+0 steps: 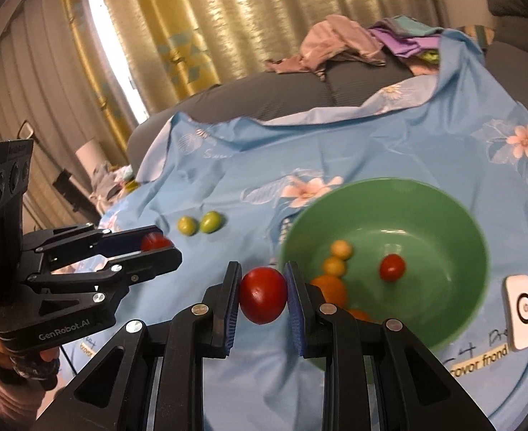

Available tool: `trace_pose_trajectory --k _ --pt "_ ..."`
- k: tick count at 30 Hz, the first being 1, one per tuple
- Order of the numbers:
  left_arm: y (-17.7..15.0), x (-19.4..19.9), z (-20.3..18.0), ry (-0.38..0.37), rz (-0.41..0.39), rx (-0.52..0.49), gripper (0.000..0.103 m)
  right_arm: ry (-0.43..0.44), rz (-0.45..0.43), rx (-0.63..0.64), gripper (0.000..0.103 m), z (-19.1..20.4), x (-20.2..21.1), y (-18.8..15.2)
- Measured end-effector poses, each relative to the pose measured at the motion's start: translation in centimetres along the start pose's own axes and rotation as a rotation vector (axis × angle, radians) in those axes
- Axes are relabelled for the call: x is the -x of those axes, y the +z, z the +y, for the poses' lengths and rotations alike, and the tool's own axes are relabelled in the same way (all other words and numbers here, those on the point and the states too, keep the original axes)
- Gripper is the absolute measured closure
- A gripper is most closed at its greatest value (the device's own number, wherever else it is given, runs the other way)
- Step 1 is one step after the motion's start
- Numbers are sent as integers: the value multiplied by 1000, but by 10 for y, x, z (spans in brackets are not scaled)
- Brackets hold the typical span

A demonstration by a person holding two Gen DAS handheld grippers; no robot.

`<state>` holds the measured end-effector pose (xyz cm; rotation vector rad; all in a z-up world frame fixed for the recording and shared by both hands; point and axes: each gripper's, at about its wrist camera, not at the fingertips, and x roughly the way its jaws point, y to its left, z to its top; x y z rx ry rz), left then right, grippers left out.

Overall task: Organize fruits
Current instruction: 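Carry both tomatoes over the green bowl and open both grippers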

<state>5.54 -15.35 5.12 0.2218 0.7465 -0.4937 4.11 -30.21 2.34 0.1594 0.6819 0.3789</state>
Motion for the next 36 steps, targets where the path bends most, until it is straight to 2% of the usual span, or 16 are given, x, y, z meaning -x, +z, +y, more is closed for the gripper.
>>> trace_pose_trajectory --k 7,10,13,16,21,25,30,33,34,36 --pt "15 -17 -20 -42 13 -56 72 -34 -14 -57 76 -27 5 -5" --pt "18 -25 -15 -44 14 -30 71 -42 -8 -88 76 -39 4 -8" --pt "8 -36 10 -9 49 16 70 -34 -6 -84 76 -42 4 -8" --pt "-15 -53 42 50 114 85 63 -10 -5 -83 76 -41 1 -7" --pt "-59 -74 97 96 195 216 49 50 18 -63 76 -30 -14 -10" --pt "-67 -86 117 88 214 277 49 90 54 -40 76 -14 -35 -10" --pt "-54 -109 130 87 195 289 49 120 86 -16 76 1 -57 -7" --pt "-55 -124 139 105 232 313 54 129 102 -4 76 7 -65 -7" --pt "-56 -127 142 103 236 322 60 132 107 0 76 7 -67 -7" --pt "-57 -126 145 96 229 334 63 134 115 2 76 8 -72 -7"
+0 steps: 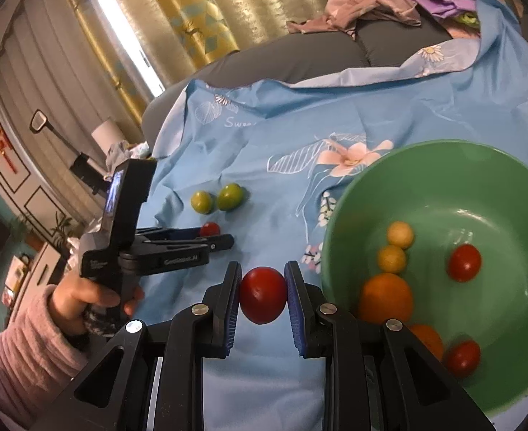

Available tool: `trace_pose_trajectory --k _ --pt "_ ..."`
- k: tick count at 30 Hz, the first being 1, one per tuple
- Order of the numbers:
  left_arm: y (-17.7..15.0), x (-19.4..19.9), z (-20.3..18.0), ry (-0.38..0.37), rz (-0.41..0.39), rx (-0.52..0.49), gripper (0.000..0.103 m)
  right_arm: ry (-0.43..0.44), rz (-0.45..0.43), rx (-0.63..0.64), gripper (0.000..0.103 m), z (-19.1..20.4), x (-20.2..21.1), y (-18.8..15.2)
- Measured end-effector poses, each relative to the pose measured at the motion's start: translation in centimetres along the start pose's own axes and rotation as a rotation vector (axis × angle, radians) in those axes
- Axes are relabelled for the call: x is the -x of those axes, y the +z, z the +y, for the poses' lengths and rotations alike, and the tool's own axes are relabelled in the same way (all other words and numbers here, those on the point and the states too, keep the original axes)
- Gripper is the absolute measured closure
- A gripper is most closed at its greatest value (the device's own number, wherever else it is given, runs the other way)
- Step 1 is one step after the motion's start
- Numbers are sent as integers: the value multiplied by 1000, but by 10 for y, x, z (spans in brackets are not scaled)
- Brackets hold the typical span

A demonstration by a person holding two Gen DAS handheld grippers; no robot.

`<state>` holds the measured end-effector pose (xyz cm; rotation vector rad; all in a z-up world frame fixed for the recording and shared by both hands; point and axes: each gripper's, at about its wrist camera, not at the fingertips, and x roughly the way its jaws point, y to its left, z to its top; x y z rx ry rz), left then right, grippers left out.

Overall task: Organize fruits
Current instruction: 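Carry both tomatoes over the green bowl and open both grippers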

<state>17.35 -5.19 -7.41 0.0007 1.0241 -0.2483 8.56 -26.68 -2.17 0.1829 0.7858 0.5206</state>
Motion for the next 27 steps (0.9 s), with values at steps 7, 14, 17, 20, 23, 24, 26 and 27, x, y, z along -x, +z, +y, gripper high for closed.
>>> trace_pose_trajectory --k 7,14,17,20,23,24,26,27 --pt "5 -2 2 -14 13 -8 77 6 10 -7 76 -1 -7 1" --pt "12 10 -3 -38 -36 -51 77 -26 -7 -24 76 1 2 4" --pt "11 24 -4 -45 -72 -73 77 -32 -25 -20 76 3 13 5" --pt "9 40 -5 -58 -100 -82 77 -43 -41 -20 76 3 20 8" --pt "7 54 -8 -67 -132 -86 77 -42 -54 -24 76 3 25 12" --pt "8 59 -9 -72 -143 -86 77 -43 -59 -22 76 3 26 13" --pt "9 65 -15 -75 -153 -93 77 -42 -74 -20 76 4 31 14" --pt "9 69 -20 -81 -161 -102 77 -43 -79 -21 76 3 33 15"
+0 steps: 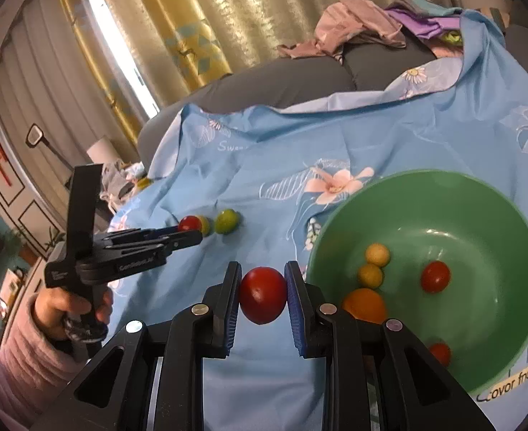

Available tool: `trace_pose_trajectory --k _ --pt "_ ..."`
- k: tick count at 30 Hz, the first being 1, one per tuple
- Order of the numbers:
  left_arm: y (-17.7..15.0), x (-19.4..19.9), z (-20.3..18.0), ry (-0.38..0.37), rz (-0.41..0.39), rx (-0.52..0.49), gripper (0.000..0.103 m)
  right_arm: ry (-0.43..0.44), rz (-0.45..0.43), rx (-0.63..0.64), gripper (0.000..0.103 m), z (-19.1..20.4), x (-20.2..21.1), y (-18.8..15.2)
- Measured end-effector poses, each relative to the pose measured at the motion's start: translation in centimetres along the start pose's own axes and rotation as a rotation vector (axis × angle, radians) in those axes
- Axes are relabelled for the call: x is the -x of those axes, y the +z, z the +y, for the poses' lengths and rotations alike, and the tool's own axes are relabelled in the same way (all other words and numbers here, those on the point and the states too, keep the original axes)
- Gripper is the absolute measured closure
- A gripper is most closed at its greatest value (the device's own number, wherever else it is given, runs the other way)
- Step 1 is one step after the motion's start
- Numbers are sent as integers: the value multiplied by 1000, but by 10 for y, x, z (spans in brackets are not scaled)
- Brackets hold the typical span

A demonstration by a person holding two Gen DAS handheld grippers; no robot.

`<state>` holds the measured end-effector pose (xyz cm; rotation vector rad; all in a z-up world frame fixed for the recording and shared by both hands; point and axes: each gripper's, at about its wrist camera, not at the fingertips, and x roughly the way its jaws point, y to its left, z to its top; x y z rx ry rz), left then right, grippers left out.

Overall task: Organize fruits
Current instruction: 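Carry both tomatoes over the green bowl and open both grippers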

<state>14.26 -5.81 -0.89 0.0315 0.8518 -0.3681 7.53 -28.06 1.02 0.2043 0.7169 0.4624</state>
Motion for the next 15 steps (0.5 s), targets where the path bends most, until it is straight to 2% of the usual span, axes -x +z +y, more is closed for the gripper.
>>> trace_pose_trajectory --k 8,15 --pt "14 13 -52 -82 -39 -79 77 -44 -56 -34 76 -20 26 0" --pt "26 4 -114 -174 -43 -162 76 -105 -93 -97 76 -53 50 -7"
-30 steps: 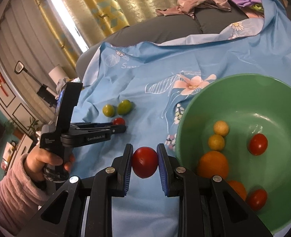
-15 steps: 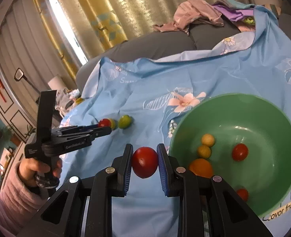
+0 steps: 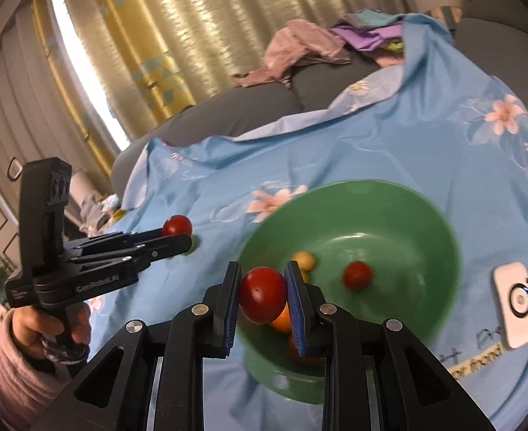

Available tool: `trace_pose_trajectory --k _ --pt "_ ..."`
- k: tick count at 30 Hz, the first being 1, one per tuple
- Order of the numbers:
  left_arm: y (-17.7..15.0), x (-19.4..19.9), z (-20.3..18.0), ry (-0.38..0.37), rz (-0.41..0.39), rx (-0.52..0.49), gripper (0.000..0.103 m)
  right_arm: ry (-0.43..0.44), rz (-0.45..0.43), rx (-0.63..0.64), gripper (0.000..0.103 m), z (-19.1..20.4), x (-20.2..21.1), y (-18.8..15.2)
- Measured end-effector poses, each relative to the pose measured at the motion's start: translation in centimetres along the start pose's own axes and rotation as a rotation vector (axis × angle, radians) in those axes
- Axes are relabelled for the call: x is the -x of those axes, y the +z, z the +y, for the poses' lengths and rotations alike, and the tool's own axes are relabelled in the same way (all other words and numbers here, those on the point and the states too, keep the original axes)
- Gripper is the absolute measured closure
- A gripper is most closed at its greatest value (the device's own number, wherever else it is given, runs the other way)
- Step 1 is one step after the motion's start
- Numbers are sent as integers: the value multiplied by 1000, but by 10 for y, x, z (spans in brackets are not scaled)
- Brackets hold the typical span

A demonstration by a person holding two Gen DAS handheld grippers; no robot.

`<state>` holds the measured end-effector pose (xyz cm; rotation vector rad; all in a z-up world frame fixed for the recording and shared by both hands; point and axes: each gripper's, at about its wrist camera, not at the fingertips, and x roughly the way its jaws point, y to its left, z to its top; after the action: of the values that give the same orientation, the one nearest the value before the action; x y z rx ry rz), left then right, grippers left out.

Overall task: Organize fruits
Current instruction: 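Carry both tomatoes over the green bowl and open both grippers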

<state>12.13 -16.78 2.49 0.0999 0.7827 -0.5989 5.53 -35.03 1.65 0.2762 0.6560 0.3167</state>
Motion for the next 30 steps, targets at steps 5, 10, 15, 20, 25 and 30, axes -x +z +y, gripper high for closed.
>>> trace_pose_trajectory --k 5,10,15,20,25,30 --pt "8 -21 -30 -42 28 -47 76 -38 -12 -35 76 -22 11 -2" --pt "9 -40 -46 -45 71 -73 76 -60 -10 -50 76 -34 15 -4" --pt "5 -53 -53 -34 113 -93 76 -94 2 -50 76 -39 11 -6" --pt "0 -57 -54 -22 132 -103 75 -113 14 -65 76 -44 8 -7" --pt "0 -54 -55 -20 126 -99 56 -119 16 -59 76 -42 9 -6" --pt "-1 -44 -54 6 111 -97 37 -141 22 -50 74 -38 11 -6"
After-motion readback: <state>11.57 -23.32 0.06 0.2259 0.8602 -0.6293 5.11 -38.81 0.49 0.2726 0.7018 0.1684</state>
